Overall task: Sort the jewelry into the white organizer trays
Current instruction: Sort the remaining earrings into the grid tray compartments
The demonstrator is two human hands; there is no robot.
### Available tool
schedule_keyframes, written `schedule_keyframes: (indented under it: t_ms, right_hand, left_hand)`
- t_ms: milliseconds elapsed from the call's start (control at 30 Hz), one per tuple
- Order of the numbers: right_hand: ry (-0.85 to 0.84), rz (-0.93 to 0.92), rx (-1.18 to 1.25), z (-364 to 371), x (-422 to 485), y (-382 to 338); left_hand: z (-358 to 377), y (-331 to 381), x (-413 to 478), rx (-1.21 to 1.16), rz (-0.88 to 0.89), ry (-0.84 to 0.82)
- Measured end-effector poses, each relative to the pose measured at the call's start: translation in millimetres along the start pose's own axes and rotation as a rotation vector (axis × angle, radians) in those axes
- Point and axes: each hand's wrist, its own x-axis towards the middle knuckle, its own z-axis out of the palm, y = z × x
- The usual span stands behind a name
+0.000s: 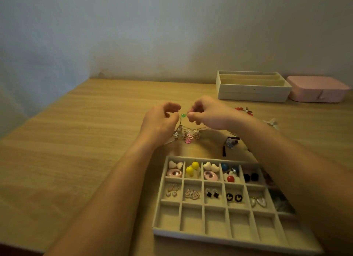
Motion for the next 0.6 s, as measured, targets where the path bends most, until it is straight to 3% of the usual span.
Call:
schedule_keyframes:
  t_ms: [133,200,367,600]
  right_hand:
    - [0.041,-0.014,0.306,-15.6,-33.1,-8.9]
    - [0.047,0.002,0.467,-20.0,-48.3,-8.2]
    - [0.05,0.04,0.891,-24.0,-67.9,3.0]
    - [0.201,0.123,1.005,-21.2,-68.6,16.2]
  left_hand:
    - [-6.4,17.9,-18.6,-0.453,-0.014,-0.228]
    - [-7.4,23.6,-26.5,-0.564,-0.022,-0.301]
    - [-3.8,30.8,-34.1,-0.64,0.023,-0.342]
    - [-5.7,25.8,-29.2,-0.913,-0.104,-0.28]
